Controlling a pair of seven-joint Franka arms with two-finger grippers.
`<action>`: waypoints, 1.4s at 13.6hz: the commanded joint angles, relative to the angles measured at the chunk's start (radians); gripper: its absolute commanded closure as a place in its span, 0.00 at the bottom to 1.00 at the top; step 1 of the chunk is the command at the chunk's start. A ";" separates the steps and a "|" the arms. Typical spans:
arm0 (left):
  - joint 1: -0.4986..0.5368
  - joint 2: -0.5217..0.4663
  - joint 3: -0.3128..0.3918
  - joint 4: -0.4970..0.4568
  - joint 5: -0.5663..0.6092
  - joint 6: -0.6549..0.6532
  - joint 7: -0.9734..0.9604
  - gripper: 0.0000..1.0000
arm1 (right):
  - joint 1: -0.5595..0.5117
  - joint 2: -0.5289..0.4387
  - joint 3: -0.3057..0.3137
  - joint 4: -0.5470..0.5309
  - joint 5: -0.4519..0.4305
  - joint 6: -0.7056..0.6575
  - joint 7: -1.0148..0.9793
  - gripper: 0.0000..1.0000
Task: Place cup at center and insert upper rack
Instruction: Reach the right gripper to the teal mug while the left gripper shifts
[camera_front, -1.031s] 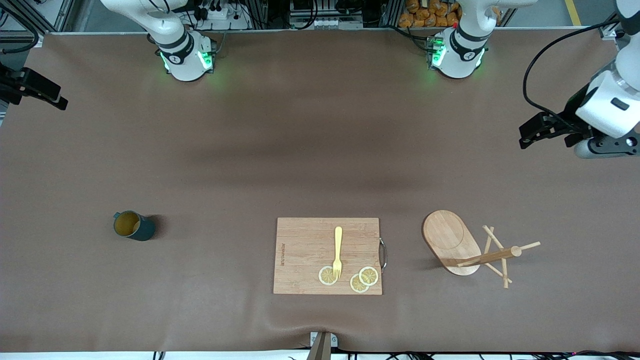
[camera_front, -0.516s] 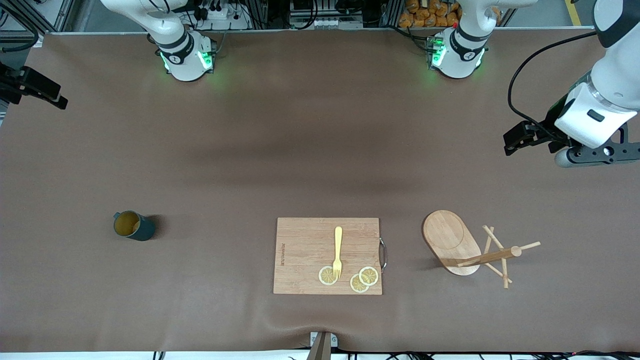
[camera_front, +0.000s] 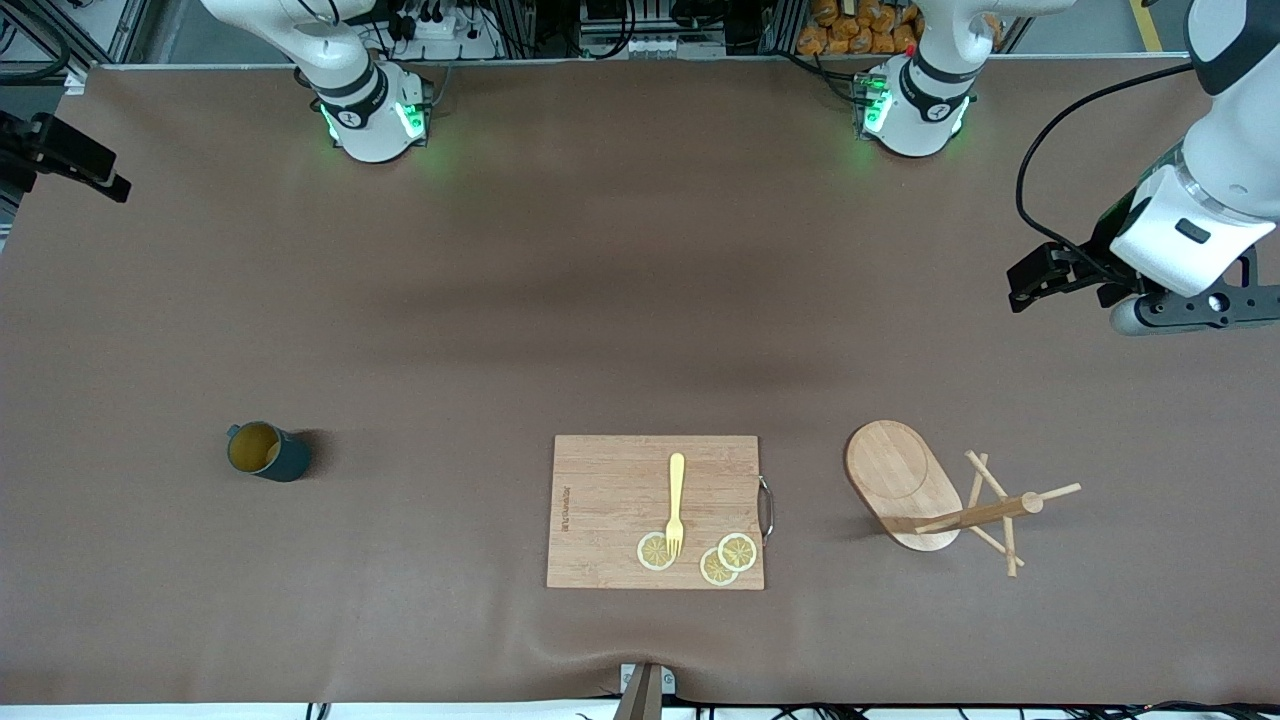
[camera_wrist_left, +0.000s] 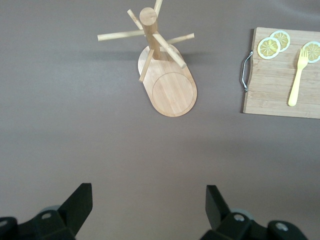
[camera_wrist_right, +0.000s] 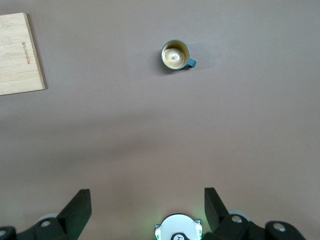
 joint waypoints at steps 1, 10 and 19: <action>0.004 0.000 -0.004 0.010 0.014 0.002 -0.012 0.00 | -0.003 -0.002 0.001 0.013 0.007 -0.015 -0.013 0.00; 0.009 -0.001 -0.004 0.010 0.013 0.002 -0.012 0.00 | 0.023 0.005 0.002 0.010 0.009 -0.001 -0.027 0.00; 0.003 -0.001 -0.004 0.007 0.011 0.000 -0.014 0.00 | 0.081 0.254 0.001 -0.264 0.006 0.441 -0.131 0.00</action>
